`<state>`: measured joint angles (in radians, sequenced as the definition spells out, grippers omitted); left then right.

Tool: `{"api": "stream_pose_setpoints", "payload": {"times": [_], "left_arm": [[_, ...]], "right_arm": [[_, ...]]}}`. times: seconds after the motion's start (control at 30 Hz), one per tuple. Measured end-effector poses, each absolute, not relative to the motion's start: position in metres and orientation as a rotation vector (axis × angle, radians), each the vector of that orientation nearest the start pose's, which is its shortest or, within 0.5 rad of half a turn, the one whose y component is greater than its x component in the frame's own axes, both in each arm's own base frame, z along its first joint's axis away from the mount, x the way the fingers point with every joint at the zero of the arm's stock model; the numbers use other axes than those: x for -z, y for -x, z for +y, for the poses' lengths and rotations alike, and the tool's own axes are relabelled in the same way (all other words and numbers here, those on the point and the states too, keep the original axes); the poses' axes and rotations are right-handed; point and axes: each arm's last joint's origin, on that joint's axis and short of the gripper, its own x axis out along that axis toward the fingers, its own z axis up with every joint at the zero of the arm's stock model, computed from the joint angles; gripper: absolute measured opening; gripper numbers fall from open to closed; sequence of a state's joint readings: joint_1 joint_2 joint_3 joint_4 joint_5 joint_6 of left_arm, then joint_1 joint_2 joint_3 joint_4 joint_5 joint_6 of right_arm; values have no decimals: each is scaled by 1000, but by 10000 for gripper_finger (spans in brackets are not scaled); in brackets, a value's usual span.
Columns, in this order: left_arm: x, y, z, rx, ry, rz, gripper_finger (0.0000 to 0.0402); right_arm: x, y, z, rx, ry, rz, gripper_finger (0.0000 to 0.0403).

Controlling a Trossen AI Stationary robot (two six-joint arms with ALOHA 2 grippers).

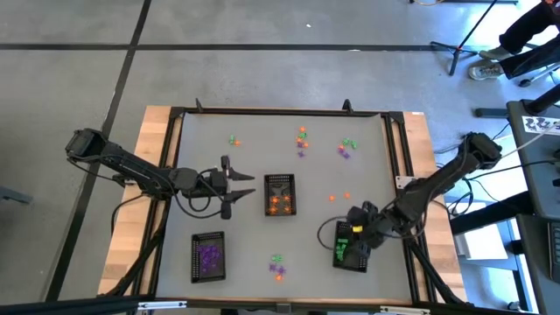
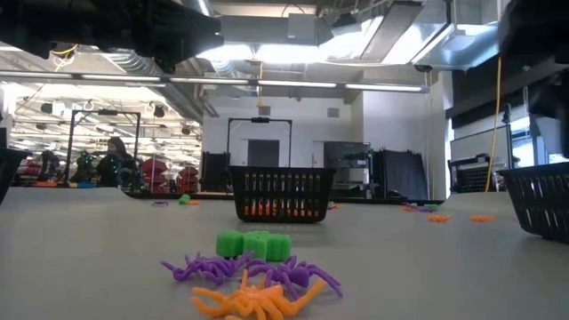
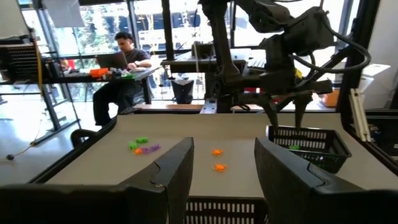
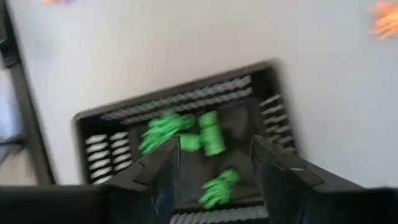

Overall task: Sort Halloween decoration
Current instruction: Put the orange spider toy into the top black bin

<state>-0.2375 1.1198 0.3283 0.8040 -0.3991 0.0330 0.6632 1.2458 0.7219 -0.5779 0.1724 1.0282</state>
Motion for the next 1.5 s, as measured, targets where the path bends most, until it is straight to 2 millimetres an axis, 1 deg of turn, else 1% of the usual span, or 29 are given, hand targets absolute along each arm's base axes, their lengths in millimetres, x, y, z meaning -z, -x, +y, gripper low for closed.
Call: {"api": "stream_pose_setpoints", "payload": {"times": [0.17,0.27,0.4,0.47,0.57,0.7,0.77,0.9,1.0,1.1,1.27,1.33,1.5], "left_arm": [[-210,-211,-39,-172,-30,-5,162],[-209,-211,-39,-172,-27,-3,162],[-209,-211,-39,-173,-30,0,162],[-209,-211,-39,-173,-33,1,162],[-209,-211,-39,-173,-35,2,162],[-208,-211,-39,-173,-40,17,162],[-206,-211,-39,-173,-44,29,162],[-204,-211,-39,-173,-50,48,162],[-204,-211,-39,-173,-51,51,162],[-203,-211,-39,-173,-54,60,162],[-203,-211,-39,-173,-53,59,162],[-203,-211,-39,-173,-52,59,162],[-203,-211,-39,-185,-48,58,162]], "right_arm": [[-202,-178,102,236,-385,1105,194],[-199,-180,82,360,-348,1125,190],[-176,-177,53,445,-321,1201,183],[-166,-176,41,471,-323,1211,182],[-156,-177,28,493,-338,1190,182],[-144,-177,14,458,-386,1173,182],[-137,-174,9,446,-416,1187,182],[-131,-170,4,427,-463,1202,180],[-130,-170,4,422,-451,1205,162],[-130,-171,4,400,-428,1193,121],[-133,-175,4,365,-401,1175,29],[-135,-176,4,361,-400,1175,8],[-145,-185,5,352,-395,1134,18]]}}
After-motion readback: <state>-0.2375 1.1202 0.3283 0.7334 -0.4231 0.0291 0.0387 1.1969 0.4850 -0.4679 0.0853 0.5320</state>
